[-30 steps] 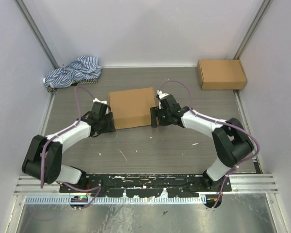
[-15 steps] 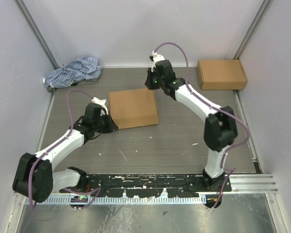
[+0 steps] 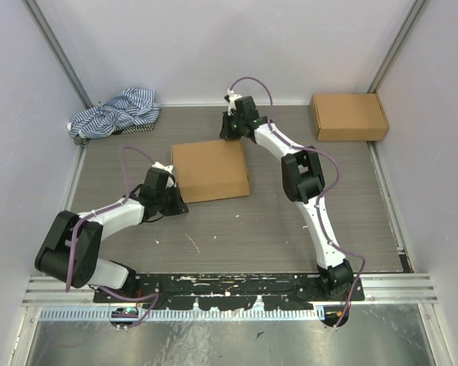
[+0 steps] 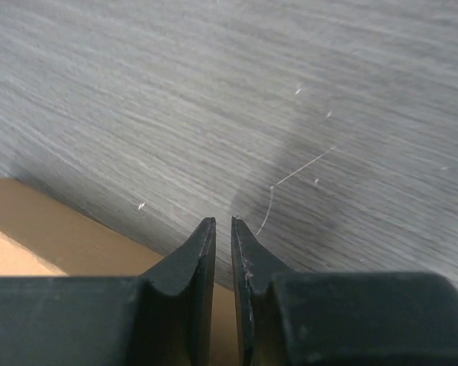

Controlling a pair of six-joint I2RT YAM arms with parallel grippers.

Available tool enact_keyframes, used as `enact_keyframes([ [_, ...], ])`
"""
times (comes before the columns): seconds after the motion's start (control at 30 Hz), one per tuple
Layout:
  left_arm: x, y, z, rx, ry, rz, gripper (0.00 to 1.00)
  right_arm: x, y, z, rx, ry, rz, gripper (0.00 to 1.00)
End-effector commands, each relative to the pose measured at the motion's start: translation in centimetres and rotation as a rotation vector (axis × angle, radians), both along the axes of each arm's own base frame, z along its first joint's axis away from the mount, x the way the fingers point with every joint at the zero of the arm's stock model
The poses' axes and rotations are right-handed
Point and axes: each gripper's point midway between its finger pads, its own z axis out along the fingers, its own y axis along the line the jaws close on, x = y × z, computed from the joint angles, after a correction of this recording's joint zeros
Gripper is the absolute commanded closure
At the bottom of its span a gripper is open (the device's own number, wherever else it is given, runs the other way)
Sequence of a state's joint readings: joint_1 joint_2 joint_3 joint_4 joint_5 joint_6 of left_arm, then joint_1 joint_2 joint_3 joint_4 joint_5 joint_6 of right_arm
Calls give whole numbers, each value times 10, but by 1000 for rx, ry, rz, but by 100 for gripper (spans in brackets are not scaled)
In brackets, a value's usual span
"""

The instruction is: Fold the paper box

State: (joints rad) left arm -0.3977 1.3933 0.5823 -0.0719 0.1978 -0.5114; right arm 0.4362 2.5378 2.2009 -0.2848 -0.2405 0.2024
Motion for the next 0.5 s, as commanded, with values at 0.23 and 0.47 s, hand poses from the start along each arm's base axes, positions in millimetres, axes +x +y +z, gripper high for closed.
enact_keyframes([
  [0.23,51,2,-3,49,-129,142,98,-84,27,22,71,91,354,83],
  [0.47,65,-5,-10,42,-177,219,100,-205,52,9,66,249,682,81],
])
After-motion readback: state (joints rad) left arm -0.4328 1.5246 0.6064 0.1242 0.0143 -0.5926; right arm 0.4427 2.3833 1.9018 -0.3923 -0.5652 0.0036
